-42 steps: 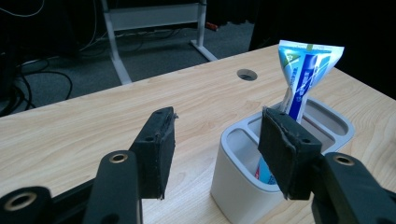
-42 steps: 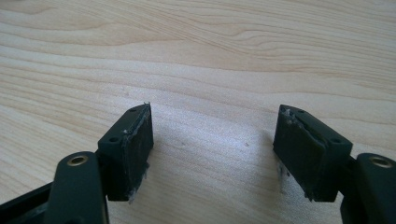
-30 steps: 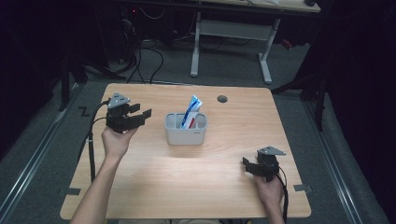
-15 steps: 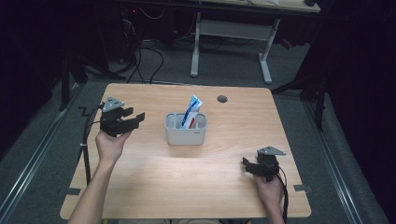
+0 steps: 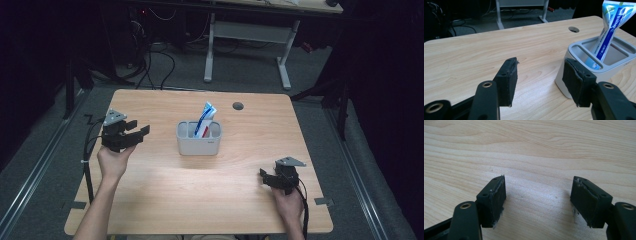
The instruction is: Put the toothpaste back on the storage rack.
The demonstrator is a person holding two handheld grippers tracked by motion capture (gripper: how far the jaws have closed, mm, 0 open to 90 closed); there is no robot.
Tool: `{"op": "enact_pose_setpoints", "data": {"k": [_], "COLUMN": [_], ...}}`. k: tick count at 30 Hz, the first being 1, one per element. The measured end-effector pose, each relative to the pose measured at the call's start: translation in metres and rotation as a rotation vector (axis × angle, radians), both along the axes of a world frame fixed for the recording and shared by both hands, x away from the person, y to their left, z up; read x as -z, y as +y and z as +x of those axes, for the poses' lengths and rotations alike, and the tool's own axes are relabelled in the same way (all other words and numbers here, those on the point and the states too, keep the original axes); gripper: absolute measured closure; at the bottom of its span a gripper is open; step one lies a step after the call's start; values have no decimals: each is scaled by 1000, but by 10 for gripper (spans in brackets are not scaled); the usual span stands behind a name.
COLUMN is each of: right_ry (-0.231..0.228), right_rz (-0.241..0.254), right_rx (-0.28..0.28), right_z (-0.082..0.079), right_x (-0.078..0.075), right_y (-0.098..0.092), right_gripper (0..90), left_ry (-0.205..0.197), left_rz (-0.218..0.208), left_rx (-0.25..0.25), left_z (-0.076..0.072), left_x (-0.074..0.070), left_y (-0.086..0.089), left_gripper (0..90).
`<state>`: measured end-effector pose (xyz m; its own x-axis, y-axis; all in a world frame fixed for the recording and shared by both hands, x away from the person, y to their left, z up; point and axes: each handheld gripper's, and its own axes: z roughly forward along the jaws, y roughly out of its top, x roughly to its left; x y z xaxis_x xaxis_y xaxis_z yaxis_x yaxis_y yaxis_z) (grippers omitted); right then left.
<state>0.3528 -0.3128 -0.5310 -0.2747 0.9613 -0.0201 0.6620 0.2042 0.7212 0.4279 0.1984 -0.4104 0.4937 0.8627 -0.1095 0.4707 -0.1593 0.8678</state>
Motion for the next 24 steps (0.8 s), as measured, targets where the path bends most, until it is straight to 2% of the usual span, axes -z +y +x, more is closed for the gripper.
{"op": "enact_pose_setpoints", "data": {"k": [19, 24], "right_ry": [0, 1], "right_rz": [0, 1], "right_rx": [0, 2], "right_z": [0, 0], "right_x": [0, 0], "right_y": [0, 0], "right_gripper": [284, 284], "left_ry": [-2, -14], "left_rz": [16, 40], "left_rx": [-14, -28], "left_z": [-12, -16], "left_x": [4, 5], "left_y": [8, 10], "left_gripper": [463, 461]}}
